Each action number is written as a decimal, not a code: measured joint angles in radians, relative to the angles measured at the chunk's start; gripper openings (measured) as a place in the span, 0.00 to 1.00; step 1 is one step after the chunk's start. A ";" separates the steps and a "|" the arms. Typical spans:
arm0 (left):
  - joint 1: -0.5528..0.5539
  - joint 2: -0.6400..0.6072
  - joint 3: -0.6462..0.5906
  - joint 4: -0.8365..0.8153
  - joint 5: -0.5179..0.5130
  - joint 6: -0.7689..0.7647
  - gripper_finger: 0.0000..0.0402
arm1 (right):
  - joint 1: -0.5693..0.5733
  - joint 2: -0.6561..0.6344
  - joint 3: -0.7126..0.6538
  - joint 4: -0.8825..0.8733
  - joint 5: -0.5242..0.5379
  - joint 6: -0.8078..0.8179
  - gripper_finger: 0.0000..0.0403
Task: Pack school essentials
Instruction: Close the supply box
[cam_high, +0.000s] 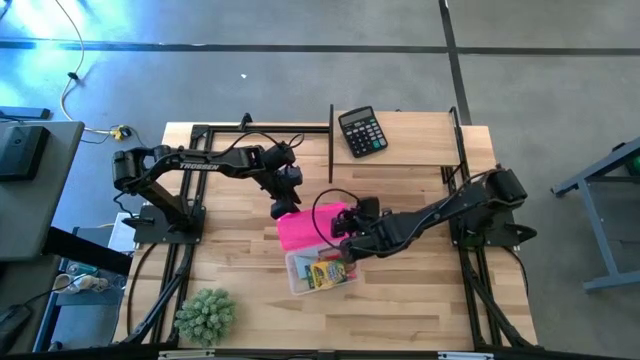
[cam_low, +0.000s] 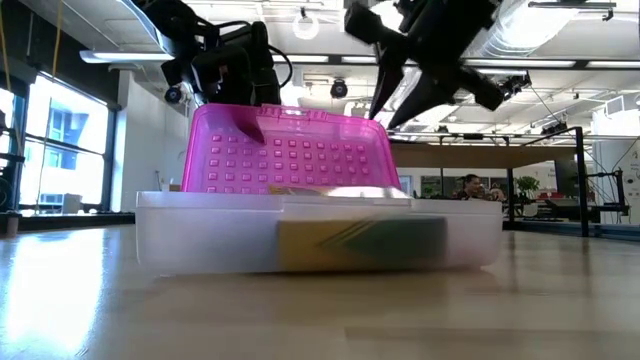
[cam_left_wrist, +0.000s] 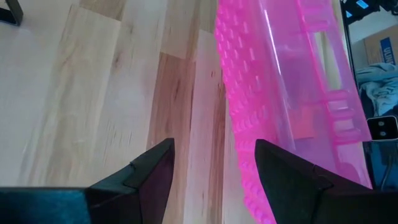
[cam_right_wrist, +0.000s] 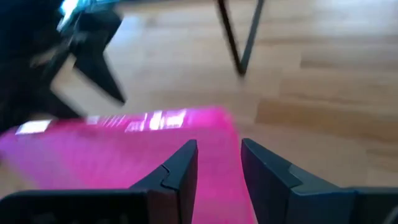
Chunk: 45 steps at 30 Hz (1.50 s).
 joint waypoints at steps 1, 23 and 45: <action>0.000 0.000 0.000 0.000 0.000 0.000 0.53 | 0.003 -0.016 0.000 0.000 -0.036 -0.019 0.28; -0.003 -0.001 0.000 0.002 0.000 0.000 0.53 | 0.115 -0.072 0.000 0.268 -0.621 -0.273 0.28; -0.034 -0.001 0.000 -0.001 -0.007 -0.013 0.53 | 0.188 0.036 -0.001 0.399 -0.792 -0.360 0.28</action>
